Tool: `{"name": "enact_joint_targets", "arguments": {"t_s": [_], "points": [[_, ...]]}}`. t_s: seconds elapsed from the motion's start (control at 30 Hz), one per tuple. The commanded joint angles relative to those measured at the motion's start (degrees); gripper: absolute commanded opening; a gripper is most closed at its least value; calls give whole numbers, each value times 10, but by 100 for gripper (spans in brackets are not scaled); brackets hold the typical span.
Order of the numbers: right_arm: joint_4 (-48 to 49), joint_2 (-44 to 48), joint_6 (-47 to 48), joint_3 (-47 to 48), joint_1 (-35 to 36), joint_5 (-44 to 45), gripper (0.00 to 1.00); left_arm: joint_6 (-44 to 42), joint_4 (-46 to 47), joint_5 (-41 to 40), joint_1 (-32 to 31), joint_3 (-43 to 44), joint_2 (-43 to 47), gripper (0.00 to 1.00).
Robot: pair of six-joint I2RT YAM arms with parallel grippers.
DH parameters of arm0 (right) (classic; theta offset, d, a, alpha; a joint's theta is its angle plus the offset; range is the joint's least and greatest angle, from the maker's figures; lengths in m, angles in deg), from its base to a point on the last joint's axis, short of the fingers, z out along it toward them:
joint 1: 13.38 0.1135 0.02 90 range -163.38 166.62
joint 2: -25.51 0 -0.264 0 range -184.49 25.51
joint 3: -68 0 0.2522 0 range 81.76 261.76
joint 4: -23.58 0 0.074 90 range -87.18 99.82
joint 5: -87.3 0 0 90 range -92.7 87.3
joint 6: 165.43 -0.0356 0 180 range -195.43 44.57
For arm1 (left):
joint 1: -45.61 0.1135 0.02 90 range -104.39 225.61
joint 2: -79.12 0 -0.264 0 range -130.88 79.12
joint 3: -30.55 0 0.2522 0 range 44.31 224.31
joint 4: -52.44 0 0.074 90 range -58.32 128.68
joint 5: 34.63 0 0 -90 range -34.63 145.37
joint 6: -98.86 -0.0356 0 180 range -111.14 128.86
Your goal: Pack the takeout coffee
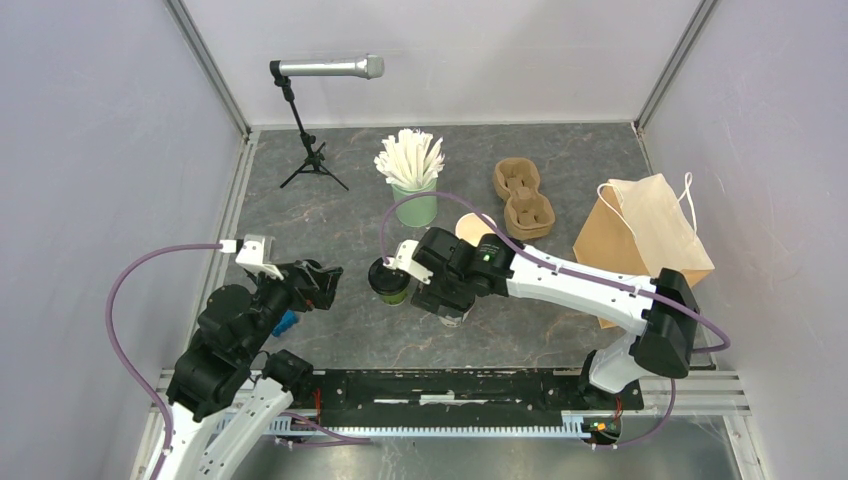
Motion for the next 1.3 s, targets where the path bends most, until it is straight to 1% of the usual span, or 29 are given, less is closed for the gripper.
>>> {"name": "enact_joint_targets", "arguments": {"t_s": [0.0,0.23,0.37,0.47,0.57,0.63,0.7,0.8,0.9,0.97,1.0,1.1,1.2,1.27], "points": [[8,-9,7,7,-2,-11,89,-29,10,1,-1,0,-5,100],[5,-5,7,14,-2,-6,90,-32,10,3,-1,1,-6,100],[8,23,2,14,-3,-10,92,-31,10,1,-1,0,-7,100],[24,52,-3,-7,-3,-14,93,-30,10,6,-1,1,-17,100],[65,96,-18,-54,-8,9,94,-30,12,36,-1,6,-40,100],[115,137,-31,-98,-15,26,94,-29,22,66,-1,5,-62,100],[182,187,-53,-151,-26,52,97,-21,31,123,-1,7,-88,99],[254,258,-78,-219,-45,56,98,12,33,216,-1,26,-149,89],[321,323,-91,-278,-50,48,98,43,56,311,-1,34,-208,77],[357,360,-106,-317,-52,48,98,65,86,349,-3,28,-243,70],[376,375,-118,-334,-53,56,98,76,104,356,-8,24,-255,66],[432,422,-136,-389,-55,60,98,102,154,343,-43,16,-297,61],[458,448,-155,-413,-61,70,86,98,180,282,-110,32,-357,60],[472,453,-160,-420,-65,67,79,88,183,239,-151,50,-397,58]]}}
